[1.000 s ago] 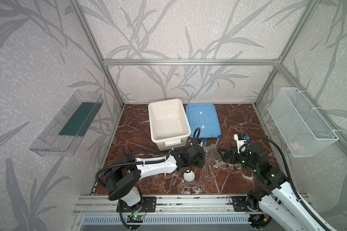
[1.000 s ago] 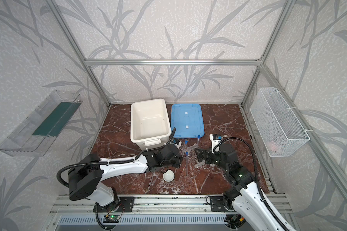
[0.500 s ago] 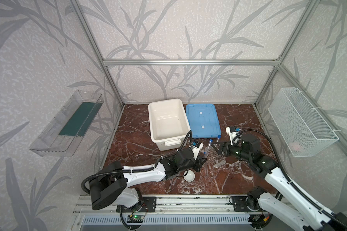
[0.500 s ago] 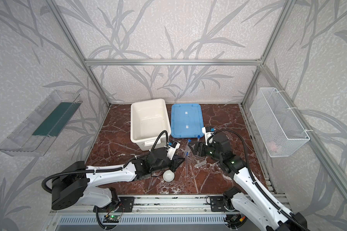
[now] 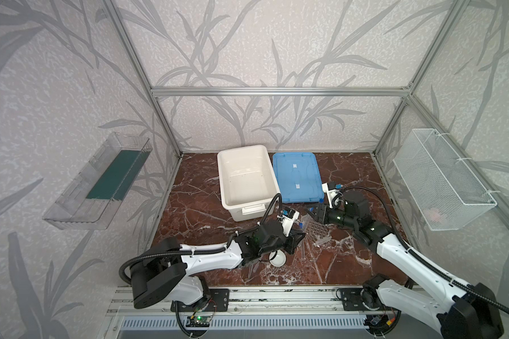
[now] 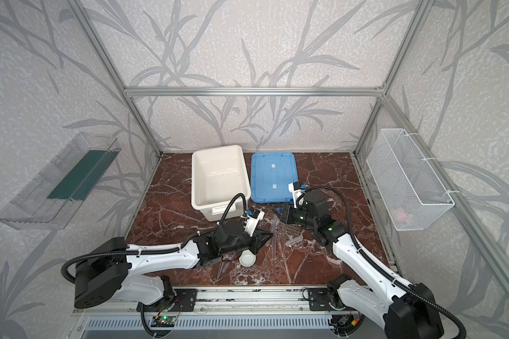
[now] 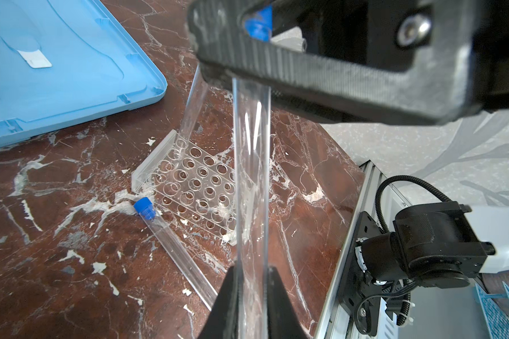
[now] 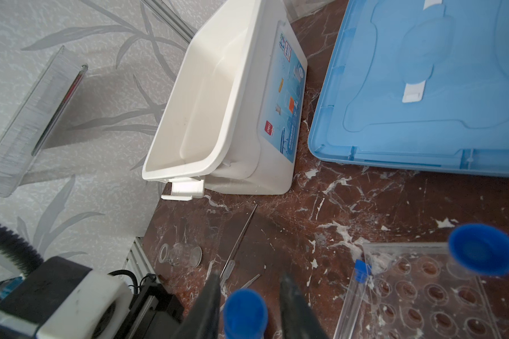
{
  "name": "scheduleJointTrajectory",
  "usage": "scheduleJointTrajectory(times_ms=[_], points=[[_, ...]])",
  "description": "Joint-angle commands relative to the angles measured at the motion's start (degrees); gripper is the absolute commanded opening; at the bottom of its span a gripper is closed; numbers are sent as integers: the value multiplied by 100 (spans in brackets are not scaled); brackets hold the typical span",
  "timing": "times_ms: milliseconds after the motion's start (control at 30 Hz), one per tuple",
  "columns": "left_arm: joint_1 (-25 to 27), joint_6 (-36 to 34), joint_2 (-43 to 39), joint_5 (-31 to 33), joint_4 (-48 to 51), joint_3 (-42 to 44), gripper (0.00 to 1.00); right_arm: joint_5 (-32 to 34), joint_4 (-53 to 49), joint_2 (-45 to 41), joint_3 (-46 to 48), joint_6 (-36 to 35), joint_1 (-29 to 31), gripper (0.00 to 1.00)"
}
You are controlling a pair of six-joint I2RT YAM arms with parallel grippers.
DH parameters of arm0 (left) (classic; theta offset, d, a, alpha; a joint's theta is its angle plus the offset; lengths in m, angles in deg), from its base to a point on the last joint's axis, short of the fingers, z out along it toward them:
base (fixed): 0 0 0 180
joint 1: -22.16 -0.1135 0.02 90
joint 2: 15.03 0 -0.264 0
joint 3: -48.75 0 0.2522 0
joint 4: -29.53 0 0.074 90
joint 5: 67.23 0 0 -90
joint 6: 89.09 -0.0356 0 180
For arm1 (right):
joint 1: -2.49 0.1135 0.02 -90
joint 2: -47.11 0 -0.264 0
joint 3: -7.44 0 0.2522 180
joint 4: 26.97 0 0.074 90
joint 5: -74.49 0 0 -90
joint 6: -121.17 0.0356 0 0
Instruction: Organize the chemistry lab equipment
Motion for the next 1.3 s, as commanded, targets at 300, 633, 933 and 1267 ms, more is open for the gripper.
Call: scheduleJointTrajectory(times_ms=[300,633,933,1267], points=[[84,-58,81,30,-98,-156,19,72,1,-255,43,-22,29,17],[84,573,78,184,-112,-399,99,920,-416,-990,162,-912,37,17],[96,954,527,796,882,-1020,99,2510,-127,-1445,466,-2469,37,17],[97,1006,1174,782,1292,-1522,99,2899,1488,-894,956,-3439,45,17]])
